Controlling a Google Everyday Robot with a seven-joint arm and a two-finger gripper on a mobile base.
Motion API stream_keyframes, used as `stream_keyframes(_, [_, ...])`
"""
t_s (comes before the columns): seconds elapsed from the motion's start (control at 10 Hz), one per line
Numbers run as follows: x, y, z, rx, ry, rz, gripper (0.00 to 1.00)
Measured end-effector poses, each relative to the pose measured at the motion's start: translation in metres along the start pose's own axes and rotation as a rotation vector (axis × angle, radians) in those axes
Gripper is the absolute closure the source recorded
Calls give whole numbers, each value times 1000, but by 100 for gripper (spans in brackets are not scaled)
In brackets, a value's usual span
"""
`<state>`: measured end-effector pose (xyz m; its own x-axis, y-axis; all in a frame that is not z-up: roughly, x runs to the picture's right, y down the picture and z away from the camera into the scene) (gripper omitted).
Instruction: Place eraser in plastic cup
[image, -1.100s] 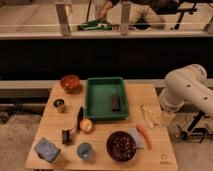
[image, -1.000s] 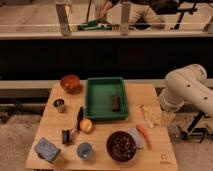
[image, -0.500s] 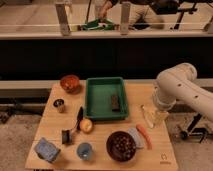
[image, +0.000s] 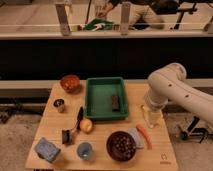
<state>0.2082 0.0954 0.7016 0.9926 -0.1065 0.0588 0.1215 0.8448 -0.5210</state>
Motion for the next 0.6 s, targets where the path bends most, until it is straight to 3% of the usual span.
stream_keyframes(0.2, [-24, -8, 3, 5, -9, -27, 20])
stream_keyframes(0.6, [-24, -5, 7, 9, -30, -39, 20])
